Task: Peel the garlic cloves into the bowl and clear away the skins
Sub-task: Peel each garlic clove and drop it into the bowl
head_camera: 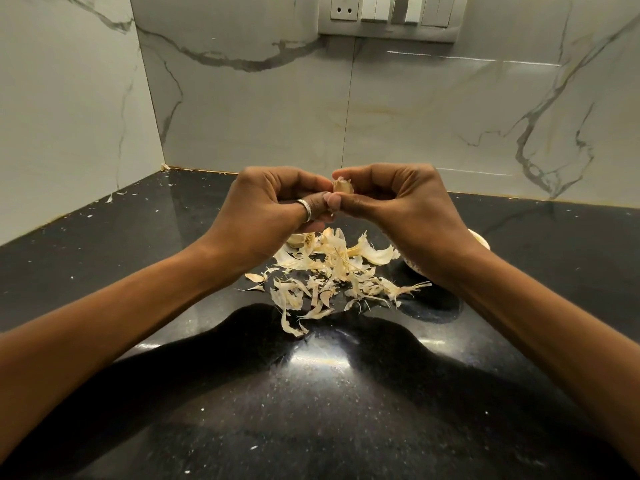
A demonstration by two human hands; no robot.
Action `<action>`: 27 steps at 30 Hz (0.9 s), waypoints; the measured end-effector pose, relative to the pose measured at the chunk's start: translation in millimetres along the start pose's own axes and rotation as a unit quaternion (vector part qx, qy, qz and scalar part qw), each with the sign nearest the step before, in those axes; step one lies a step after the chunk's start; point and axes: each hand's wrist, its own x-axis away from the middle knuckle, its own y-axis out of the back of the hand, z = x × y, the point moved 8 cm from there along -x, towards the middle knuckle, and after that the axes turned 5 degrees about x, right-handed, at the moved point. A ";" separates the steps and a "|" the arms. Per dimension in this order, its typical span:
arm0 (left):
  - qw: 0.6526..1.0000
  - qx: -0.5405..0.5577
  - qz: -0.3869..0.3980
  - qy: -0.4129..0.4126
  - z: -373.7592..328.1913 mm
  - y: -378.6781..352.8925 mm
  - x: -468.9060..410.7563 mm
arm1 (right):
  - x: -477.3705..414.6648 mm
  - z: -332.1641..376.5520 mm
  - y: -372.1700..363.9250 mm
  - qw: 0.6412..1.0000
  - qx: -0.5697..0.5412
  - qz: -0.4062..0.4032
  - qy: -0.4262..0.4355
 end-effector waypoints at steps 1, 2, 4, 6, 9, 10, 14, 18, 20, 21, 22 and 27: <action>1.000 0.005 -0.002 0.005 0.9 0.4 -0.2 | -0.4 -0.4 -0.9 1.000 -0.003 0.003 0.000; 1.000 0.007 -0.003 0.007 1.4 0.7 -0.4 | -0.8 -1.0 -1.7 1.000 -0.002 0.005 0.000; 1.000 -0.009 -0.005 -0.004 0.4 1.3 -0.2 | -1.3 -2.2 -2.5 1.000 0.013 0.009 0.001; 0.999 -0.044 -0.011 -0.029 -2.7 2.7 0.2 | -1.5 -2.9 -1.8 0.999 0.038 0.007 0.004; 0.989 -0.117 -0.028 -0.089 -11.0 6.2 0.7 | -1.8 -3.6 -0.2 0.997 0.074 -0.004 0.014; 0.982 -0.145 -0.032 -0.114 -14.6 6.0 1.4 | -1.7 -3.6 -0.2 0.996 0.083 -0.006 0.017; 0.947 -0.240 -0.050 -0.206 -30.7 1.5 9.0 | -0.6 -2.1 -0.3 0.992 0.121 -0.021 0.034; 0.915 -0.312 -0.040 -0.254 -37.7 -7.3 14.2 | 3.0 3.2 -2.1 0.983 0.166 -0.045 0.061; 0.925 -0.299 -0.055 -0.226 -33.8 -5.3 13.1 | 4.4 4.9 -3.6 0.978 0.185 -0.056 0.077; 0.938 -0.279 -0.065 -0.195 -29.5 -2.6 11.8 | 5.0 5.3 -4.5 0.975 0.195 -0.061 0.084; 0.953 -0.253 -0.070 -0.152 -22.5 0.8 9.4 | 5.2 5.3 -5.5 0.973 0.204 -0.064 0.090; 0.993 -0.087 -0.033 0.080 12.3 3.8 3.1 | 8.1 3.4 -10.0 0.964 0.229 -0.064 0.116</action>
